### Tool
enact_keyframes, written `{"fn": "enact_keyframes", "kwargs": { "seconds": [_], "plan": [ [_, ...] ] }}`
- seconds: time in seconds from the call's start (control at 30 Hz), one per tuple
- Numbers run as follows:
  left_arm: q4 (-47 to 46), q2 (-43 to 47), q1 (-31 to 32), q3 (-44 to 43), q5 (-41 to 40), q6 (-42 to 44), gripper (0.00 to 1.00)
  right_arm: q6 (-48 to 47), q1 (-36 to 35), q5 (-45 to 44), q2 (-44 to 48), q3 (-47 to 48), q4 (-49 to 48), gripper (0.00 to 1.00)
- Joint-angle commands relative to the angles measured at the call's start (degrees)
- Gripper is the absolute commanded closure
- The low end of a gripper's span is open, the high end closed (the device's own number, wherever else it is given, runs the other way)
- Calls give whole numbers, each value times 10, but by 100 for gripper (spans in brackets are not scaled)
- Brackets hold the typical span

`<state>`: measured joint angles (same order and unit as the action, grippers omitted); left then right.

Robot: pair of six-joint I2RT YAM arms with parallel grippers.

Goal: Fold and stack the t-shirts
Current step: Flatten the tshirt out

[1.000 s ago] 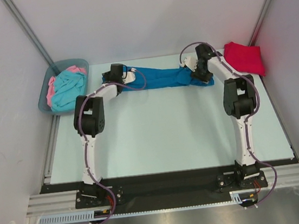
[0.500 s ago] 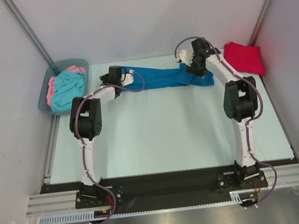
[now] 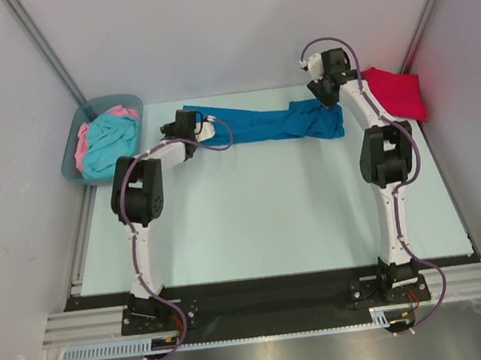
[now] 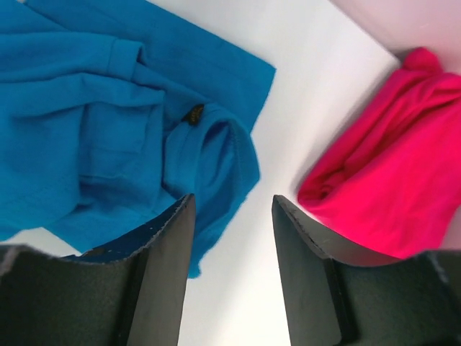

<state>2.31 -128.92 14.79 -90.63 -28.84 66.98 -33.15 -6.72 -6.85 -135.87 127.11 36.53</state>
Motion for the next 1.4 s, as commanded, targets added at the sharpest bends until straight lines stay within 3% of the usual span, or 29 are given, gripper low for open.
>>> {"fn": "enact_keyframes", "kwargs": {
  "seconds": [0.0, 0.33, 0.97, 1.37],
  "plan": [
    [-10, 52, 5, 6, -15, -8, 40, 61, -6, 27, -12, 9, 10, 48],
    [-11, 58, 16, 14, -25, 1, 40, 65, -4, 62, -50, 60, 24, 53],
    [-10, 49, 20, 1, -30, 4, 40, 67, -19, 105, -49, 28, 22, 53],
    [-13, 46, 20, -6, -29, 14, 40, 66, -20, 101, -60, 26, 22, 65]
  ]
}}
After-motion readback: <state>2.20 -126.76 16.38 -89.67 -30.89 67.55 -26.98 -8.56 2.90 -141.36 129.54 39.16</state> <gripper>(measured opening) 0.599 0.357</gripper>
